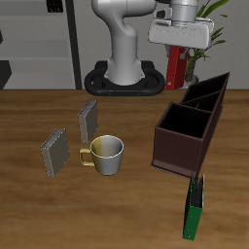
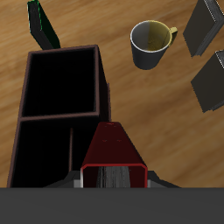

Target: Place the red book into the left desk caddy's front compartment

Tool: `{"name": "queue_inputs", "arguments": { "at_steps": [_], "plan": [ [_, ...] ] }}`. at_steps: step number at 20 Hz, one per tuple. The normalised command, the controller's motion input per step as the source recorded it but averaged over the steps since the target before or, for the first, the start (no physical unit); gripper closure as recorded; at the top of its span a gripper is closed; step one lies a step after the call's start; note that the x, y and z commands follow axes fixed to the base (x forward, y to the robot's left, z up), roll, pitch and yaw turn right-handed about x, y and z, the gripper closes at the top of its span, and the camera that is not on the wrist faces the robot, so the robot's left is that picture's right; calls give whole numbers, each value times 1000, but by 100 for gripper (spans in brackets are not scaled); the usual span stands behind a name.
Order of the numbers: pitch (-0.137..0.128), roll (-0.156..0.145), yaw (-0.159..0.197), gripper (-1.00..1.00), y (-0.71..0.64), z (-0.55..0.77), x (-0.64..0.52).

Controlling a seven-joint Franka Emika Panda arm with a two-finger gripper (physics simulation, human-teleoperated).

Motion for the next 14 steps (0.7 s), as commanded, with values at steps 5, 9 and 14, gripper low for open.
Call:
{"name": "queue_inputs", "arguments": {
  "at_steps": [5,9,14],
  "plan": [
    [15,20,-5,100,94,-40,117],
    [32,4,-26,100,94,-73,100],
    [8,32,8,100,122,-36,30]
  ]
}}
